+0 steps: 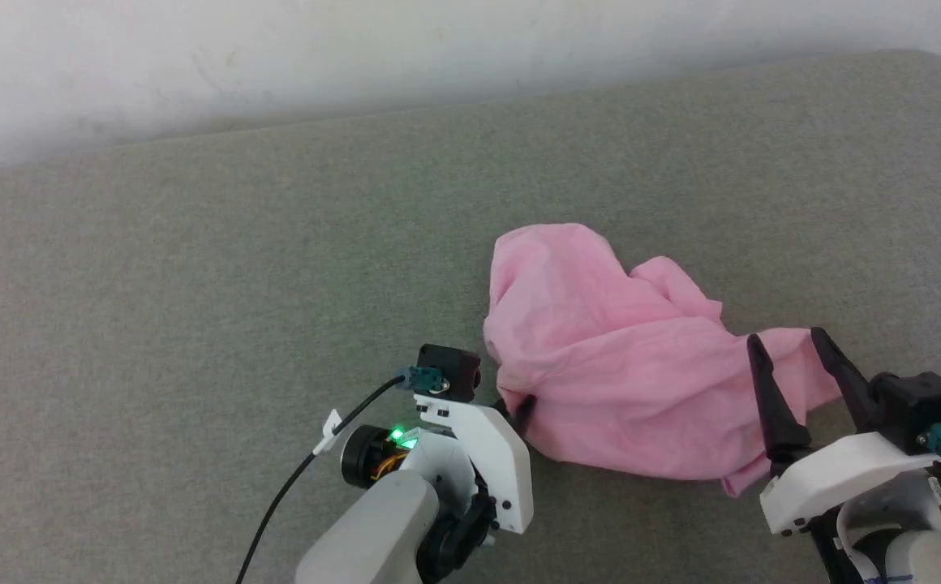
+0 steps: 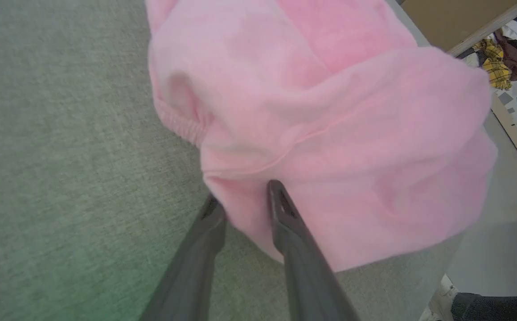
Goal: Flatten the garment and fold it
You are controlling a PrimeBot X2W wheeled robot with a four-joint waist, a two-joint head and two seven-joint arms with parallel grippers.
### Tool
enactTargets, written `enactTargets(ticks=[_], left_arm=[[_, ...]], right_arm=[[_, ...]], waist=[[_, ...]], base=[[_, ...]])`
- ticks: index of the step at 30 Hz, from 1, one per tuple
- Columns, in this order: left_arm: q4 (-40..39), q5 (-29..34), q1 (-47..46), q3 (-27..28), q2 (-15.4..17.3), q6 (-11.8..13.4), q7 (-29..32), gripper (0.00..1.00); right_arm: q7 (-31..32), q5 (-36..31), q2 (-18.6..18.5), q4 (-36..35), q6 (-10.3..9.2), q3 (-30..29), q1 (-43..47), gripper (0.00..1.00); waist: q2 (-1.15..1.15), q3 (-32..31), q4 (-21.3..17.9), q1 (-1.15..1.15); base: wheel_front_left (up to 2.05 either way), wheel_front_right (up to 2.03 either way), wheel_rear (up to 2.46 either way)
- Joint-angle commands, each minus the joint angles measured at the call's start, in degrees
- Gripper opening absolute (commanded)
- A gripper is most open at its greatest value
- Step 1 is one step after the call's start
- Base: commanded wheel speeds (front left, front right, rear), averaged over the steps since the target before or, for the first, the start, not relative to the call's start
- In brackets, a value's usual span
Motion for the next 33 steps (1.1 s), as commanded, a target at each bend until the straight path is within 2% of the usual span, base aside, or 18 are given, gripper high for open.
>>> enactTargets(ticks=[1, 5, 8, 11, 16, 20, 21, 22, 25, 28, 33], left_arm=[[0.5, -0.4, -0.8, -0.1, 0.0, 0.1, -0.9, 0.00], [-0.1, -0.7, 0.3, 2.1, 0.5, 1.6, -5.3, 0.00], [-3.2, -1.9, 2.7, 5.1, 2.2, 3.3, -8.0, 0.00], [-7.9, -2.3, 6.3, 7.9, 5.8, 6.1, -8.9, 0.00], [-16.3, -2.2, 13.6, 11.8, 12.3, 12.1, -7.6, 0.00], [-21.5, -3.2, 18.6, 13.7, 14.9, 15.1, -6.0, 0.00], [-22.7, -3.7, 19.5, 13.9, 15.0, 15.3, -5.9, 0.48], [-23.7, -3.9, 20.2, 14.2, 15.0, 15.4, -6.1, 1.00], [-26.0, -4.4, 21.3, 14.9, 14.4, 15.2, -8.3, 1.00], [-27.6, -3.6, 21.3, 16.0, 13.4, 14.6, -13.3, 1.00], [-27.6, -2.1, 20.7, 17.0, 12.7, 13.5, -19.7, 1.00]], right_arm=[[-0.3, 0.4, 0.1, 0.3, -0.06, 0.1, -0.7, 1.00], [0.1, 0.4, 0.1, 0.5, -0.06, -0.1, -0.8, 1.00], [0.7, 0.2, 0.1, 0.5, -0.06, -0.4, -0.7, 1.00], [1.6, 0.3, 0.1, 0.4, -0.06, -0.7, -0.6, 1.00], [4.0, 1.0, 0.1, 1.2, -0.06, -0.9, -0.7, 1.00], [6.7, 1.2, 0.1, 1.9, -0.06, -0.8, -1.2, 1.00], [7.3, 1.2, 0.1, 1.9, -0.06, -0.3, -1.5, 1.00], [7.8, 1.1, 0.1, 1.8, -0.06, 0.4, -1.7, 1.00], [9.1, 2.0, 0.1, 1.0, -0.06, 3.3, -2.5, 1.00], [11.6, 3.0, 0.1, 0.4, -0.06, 6.4, -3.0, 1.00], [19.4, 1.6, 0.1, 1.9, -0.06, 8.0, -2.8, 1.00]], waist=[[0.00, -0.1, 1.2, -0.01], [0.00, -0.8, 4.2, -0.01], [0.00, -1.4, 6.8, -0.01], [0.00, -1.9, 9.5, -0.01], [0.00, -2.3, 13.4, -0.01], [0.00, -2.1, 15.8, -0.01], [0.00, -2.0, 16.3, -0.01], [0.00, -1.9, 16.8, -0.01], [0.00, -1.7, 18.0, -0.01], [0.00, -1.7, 18.8, -0.01], [0.00, -1.6, 19.3, -0.01]], base=[[0.00, 0.00, 0.00], [0.00, 0.00, 0.00], [0.00, 0.00, 0.00], [0.00, 0.00, 0.00], [0.00, 0.00, 0.00], [0.00, 0.00, 0.00], [0.00, 0.00, 0.00], [0.00, 0.00, 0.00], [0.00, 0.00, 0.00], [0.00, 0.00, 0.00], [0.00, 0.00, 0.00]])
